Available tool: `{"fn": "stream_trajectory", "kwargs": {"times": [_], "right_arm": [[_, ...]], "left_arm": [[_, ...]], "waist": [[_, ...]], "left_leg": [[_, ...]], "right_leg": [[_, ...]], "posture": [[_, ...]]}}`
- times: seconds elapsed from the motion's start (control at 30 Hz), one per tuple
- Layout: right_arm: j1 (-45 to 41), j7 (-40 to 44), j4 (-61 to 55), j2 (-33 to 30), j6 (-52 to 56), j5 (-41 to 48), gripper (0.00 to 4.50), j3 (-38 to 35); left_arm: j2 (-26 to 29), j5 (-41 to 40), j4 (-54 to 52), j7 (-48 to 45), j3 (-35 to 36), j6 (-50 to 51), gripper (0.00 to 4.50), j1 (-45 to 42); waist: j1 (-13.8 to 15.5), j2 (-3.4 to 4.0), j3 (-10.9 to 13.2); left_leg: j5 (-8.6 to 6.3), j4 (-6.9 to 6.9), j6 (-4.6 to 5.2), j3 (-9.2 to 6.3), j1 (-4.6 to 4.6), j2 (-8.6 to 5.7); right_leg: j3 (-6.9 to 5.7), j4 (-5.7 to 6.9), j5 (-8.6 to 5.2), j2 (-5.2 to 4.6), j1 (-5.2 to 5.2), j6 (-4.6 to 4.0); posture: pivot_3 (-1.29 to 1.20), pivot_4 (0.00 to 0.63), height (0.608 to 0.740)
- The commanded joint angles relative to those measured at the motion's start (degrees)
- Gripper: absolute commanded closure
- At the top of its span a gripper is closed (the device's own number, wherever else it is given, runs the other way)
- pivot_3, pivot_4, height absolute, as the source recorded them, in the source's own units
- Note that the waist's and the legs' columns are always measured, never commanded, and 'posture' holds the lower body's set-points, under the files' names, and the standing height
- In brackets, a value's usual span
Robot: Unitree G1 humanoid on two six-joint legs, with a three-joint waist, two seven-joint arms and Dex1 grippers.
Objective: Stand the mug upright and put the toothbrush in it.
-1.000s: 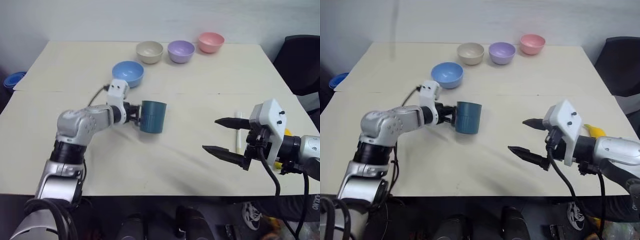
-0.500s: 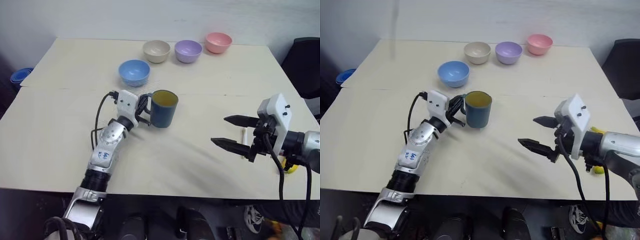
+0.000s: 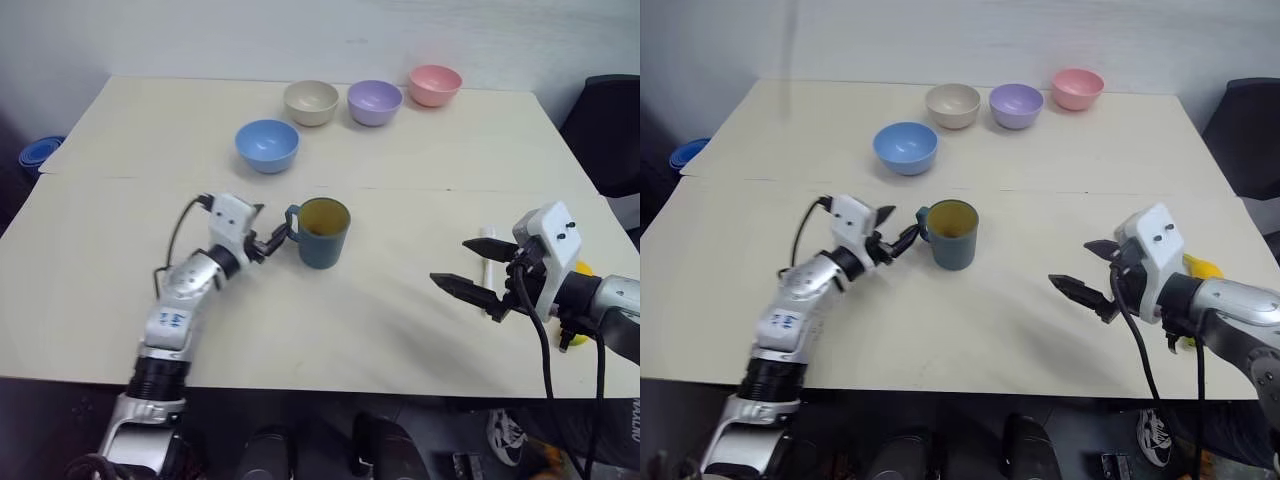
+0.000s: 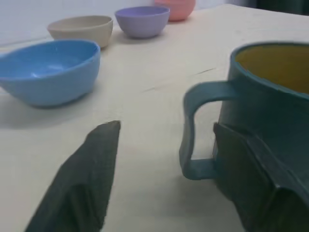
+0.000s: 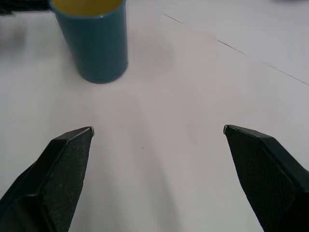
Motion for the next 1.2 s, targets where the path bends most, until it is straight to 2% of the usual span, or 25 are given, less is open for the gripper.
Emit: {"fn": "stream_trajectory", "kwargs": {"times": [0.03,0.17,0.23,0.27,0.4,0.57,0.7,0.87,0.93,1.0,1.07,1.2], "right_arm": [[-0.7,-6.4,1.7,2.4,0.0,-5.6,0.00,1.2],[-7.2,-18.7,9.2,10.5,1.2,-13.1,0.00,3.4],[-10.9,-20.6,14.4,12.8,1.4,-16.2,0.00,5.3],[-12.0,-20.3,16.0,13.4,1.3,-17.0,0.00,5.8],[-20.3,-18.7,29.4,15.0,1.0,-20.5,0.00,8.8],[-24.5,-15.2,39.9,15.5,2.1,-22.3,0.00,10.8],[-24.9,-14.5,38.0,18.0,5.8,-20.8,0.96,9.8],[-22.7,-13.6,33.6,18.8,6.8,-21.7,2.53,11.0],[-22.3,-13.9,32.3,19.5,7.4,-22.0,3.01,10.7],[-22.1,-13.8,31.5,19.8,7.6,-22.7,3.75,10.7],[-22.3,-13.4,31.1,19.0,5.1,-25.4,4.34,13.2],[-24.0,-11.8,29.3,20.1,-2.9,-28.6,4.35,15.8]], "left_arm": [[6.3,-10.0,-5.8,-7.7,5.6,10.1,0.99,-3.0],[21.3,-25.5,-10.4,-28.6,7.7,22.4,0.99,-5.8],[25.2,-27.5,-9.3,-33.9,6.0,24.5,0.99,-9.3],[26.0,-27.5,-8.5,-34.6,5.0,25.2,0.99,-10.7],[30.3,-26.2,-8.2,-47.2,0.2,21.9,0.99,-15.0],[29.4,-24.4,-6.4,-50.0,-2.4,20.2,0.99,-20.3],[28.3,-23.3,-4.9,-49.9,-3.2,19.7,0.96,-22.9],[27.4,-23.3,-4.3,-49.1,-2.7,20.2,0.96,-23.1],[27.4,-23.1,-4.3,-49.2,-2.6,19.9,0.96,-22.8],[27.3,-23.0,-4.0,-48.9,-2.5,20.0,0.96,-22.2],[26.2,-22.1,-2.9,-46.3,-1.8,19.9,0.96,-20.8],[26.0,-22.1,-2.9,-42.8,1.8,20.0,0.96,-17.6]], "waist": [[-0.2,0.00,0.0],[-1.1,0.04,0.0],[-1.5,0.19,0.1],[-1.4,0.30,0.1],[-2.0,0.60,0.3],[-2.3,0.59,0.3],[-2.6,0.59,0.3],[-2.5,0.59,0.3],[-2.5,0.59,0.3],[-2.5,0.59,0.3],[-2.5,0.59,0.3],[-2.8,0.58,0.3]], "left_leg": [[0.00,0.01,0.00,-0.01,-0.01,0.01],[-0.03,0.08,-0.08,0.00,-0.03,0.07],[-0.05,0.07,-0.11,0.08,-0.08,0.07],[-0.06,0.06,-0.12,0.09,-0.08,0.06],[-0.05,0.01,-0.13,0.22,-0.06,-0.17],[-0.01,-0.01,-0.20,0.46,-0.25,-0.13],[0.01,0.06,-0.24,0.50,-0.45,-0.05],[0.03,0.10,-0.29,0.51,-0.54,0.04],[0.03,0.12,-0.32,0.52,-0.57,0.06],[0.03,0.12,-0.33,0.55,-0.57,0.07],[0.03,0.12,-0.33,0.56,-0.57,0.07],[0.03,0.16,-0.34,0.62,-0.56,0.07]], "right_leg": [[-0.01,0.00,0.00,0.01,0.01,0.00],[-0.04,0.07,-0.04,0.11,-0.03,-0.07],[-0.02,0.11,-0.08,0.11,-0.15,-0.13],[-0.02,0.10,-0.08,0.12,-0.16,-0.14],[-0.01,0.08,-0.08,0.25,-0.15,-0.14],[-0.04,0.03,-0.11,0.34,-0.27,-0.17],[-0.01,0.08,-0.10,0.40,-0.49,-0.15],[0.02,0.19,-0.10,0.47,-0.61,-0.15],[0.06,0.21,-0.10,0.52,-0.66,-0.16],[0.08,0.22,-0.10,0.52,-0.68,-0.16],[0.09,0.23,-0.10,0.52,-0.69,-0.16],[0.17,0.33,-0.10,0.53,-0.74,-0.16]], "posture": [[0.00,0.150,0.740],[0.00,0.150,0.740],[0.00,0.150,0.740],[0.00,0.150,0.740],[0.00,0.150,0.740],[0.00,0.150,0.740],[0.00,0.150,0.740],[0.00,0.150,0.740],[0.00,0.150,0.740],[0.00,0.150,0.740],[0.00,0.150,0.740],[0.00,0.150,0.740]]}}
